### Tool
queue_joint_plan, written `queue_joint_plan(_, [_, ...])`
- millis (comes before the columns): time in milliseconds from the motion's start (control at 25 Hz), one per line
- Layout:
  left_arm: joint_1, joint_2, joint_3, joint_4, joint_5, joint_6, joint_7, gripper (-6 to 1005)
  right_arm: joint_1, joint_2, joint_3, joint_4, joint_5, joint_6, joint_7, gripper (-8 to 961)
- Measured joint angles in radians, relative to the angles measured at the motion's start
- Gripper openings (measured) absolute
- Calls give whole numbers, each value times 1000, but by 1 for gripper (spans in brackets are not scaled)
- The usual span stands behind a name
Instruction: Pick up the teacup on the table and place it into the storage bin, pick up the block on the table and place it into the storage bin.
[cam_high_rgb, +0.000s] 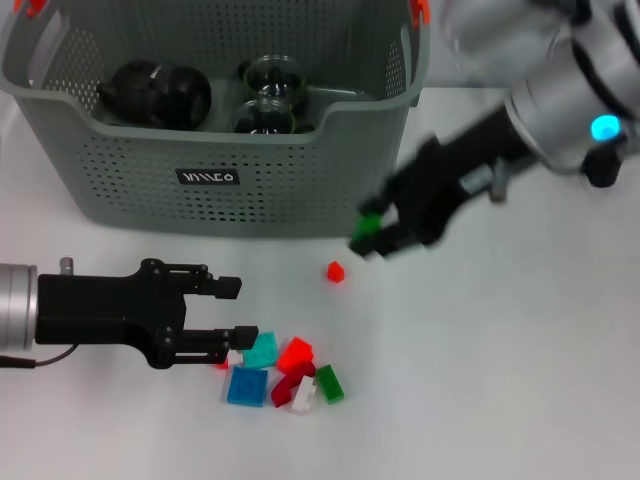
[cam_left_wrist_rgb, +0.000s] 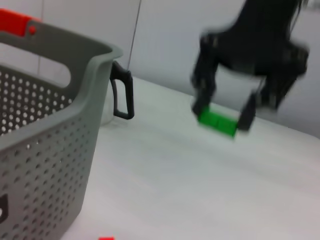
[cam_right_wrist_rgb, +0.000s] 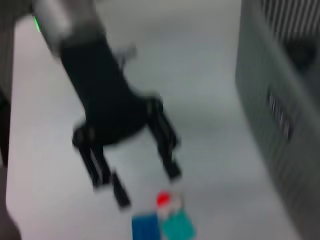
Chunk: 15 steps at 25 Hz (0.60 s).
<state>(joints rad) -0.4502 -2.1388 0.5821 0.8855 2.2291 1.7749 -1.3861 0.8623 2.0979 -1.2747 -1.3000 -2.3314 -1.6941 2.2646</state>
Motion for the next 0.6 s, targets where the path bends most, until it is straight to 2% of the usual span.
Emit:
queue_joint_plan(160, [3, 0, -8, 2, 11, 0, -1, 659, 75, 1, 68, -7, 40, 63, -31, 434])
queue_joint_plan(280, [4, 0, -13, 3, 12, 0, -4, 659, 127, 0, 69, 19, 34, 185, -43, 434])
queue_joint_plan(600, [-2, 4, -14, 3, 16, 0, -5, 659, 207, 1, 67, 128, -22, 479, -61, 432])
